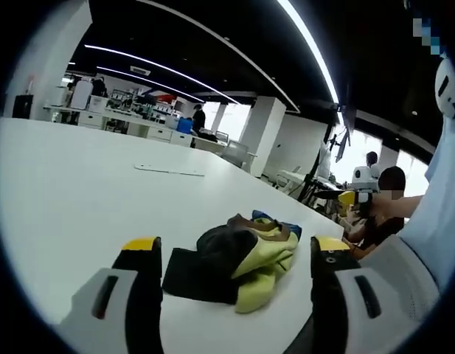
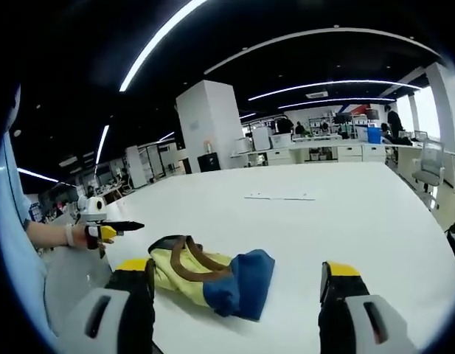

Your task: Fold the garment on the visible template until the final outline fits inside the template.

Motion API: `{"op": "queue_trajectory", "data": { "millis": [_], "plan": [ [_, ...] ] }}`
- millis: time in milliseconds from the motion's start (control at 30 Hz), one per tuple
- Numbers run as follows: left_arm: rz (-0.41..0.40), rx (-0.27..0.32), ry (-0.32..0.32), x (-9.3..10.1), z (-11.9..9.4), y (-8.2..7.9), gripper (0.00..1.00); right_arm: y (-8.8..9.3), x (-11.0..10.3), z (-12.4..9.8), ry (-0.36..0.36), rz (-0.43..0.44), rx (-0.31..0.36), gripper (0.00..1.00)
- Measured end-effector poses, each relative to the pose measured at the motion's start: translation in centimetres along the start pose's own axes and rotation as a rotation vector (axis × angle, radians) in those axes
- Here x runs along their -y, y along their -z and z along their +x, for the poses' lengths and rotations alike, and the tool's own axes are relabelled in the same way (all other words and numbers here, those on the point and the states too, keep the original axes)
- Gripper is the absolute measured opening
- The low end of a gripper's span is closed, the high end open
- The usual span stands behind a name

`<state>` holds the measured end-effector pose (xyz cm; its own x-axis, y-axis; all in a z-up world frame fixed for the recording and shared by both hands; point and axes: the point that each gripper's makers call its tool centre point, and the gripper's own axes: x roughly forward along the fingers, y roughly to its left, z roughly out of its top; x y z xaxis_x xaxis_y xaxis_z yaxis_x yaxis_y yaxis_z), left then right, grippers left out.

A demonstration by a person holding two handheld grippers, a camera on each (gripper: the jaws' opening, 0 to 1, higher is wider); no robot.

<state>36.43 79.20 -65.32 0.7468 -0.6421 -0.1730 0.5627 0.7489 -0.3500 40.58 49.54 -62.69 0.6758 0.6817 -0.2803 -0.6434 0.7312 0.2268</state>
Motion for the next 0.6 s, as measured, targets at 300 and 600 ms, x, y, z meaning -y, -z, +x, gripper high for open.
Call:
{"op": "queue_trajectory", "data": {
  "millis": [300, 600],
  "plan": [
    [-0.006, -0.007, -0.002, 0.2, 0.1, 0.2, 0.79, 0.3, -1.3, 1.1, -0.049, 0.0, -0.029, 0.93],
    [0.012, 0.008, -0.019, -0.5, 0.0, -0.2, 0.75, 0.8, -1.7, 2.3, -0.094, -0.036, -0.094, 0.92]
  ]
}}
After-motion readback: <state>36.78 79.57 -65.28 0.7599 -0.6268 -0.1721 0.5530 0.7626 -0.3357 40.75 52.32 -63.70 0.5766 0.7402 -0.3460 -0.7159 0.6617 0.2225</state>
